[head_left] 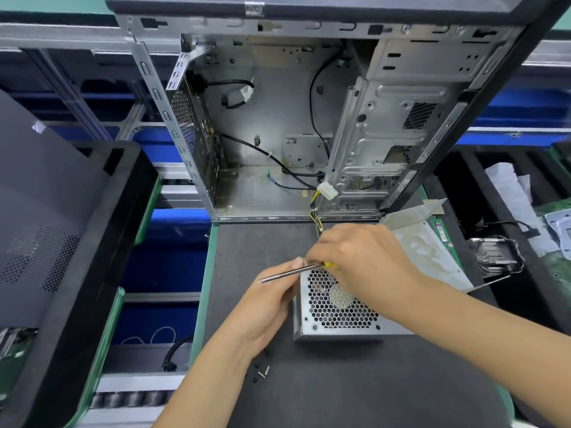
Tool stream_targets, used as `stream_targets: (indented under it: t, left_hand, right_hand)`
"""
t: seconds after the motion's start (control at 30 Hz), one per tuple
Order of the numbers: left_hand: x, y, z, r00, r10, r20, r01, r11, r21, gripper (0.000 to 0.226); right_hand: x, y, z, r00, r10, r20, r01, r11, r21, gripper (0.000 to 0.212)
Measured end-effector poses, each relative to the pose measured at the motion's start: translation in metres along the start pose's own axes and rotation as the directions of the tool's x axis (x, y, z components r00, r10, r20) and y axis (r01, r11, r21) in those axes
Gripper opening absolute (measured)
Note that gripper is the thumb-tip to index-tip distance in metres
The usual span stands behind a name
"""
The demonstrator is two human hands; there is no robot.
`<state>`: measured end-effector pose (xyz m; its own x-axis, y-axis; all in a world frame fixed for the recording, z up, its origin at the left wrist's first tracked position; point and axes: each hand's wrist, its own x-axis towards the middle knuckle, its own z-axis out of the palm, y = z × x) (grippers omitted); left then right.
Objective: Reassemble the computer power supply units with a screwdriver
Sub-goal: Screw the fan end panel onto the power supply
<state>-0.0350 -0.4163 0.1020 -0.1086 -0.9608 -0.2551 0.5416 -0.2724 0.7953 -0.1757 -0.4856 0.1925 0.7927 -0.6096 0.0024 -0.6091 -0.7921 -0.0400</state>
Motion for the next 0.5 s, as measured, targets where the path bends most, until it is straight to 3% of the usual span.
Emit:
stream_targets:
  t: [0.17, 0.37, 0.5]
  left_hand:
    - [-0.006, 0.005, 0.004, 1.000, -0.003, 0.031, 0.001, 0.999, 0.037, 0.030]
    - [-0.008, 0.009, 0.006, 1.000, 0.007, 0.004, -0.007, 1.000, 0.022, 0.030]
    - [-0.008, 0.009, 0.006, 1.000, -0.014, 0.014, 0.014, 1.000, 0.026, 0.034]
  right_hand:
    - [-0.004, -0.003, -0.002, 0.981, -0.161, -0.110, 0.145, 0.980, -0.137, 0.030]
    - [0.002, -0.001, 0.001, 0.928, -0.364, -0.079, 0.316, 0.881, -0.352, 0.027]
    - [0.004, 0.008, 0.001, 0.916, -0.397, -0.060, 0.366, 0.888, -0.277, 0.029]
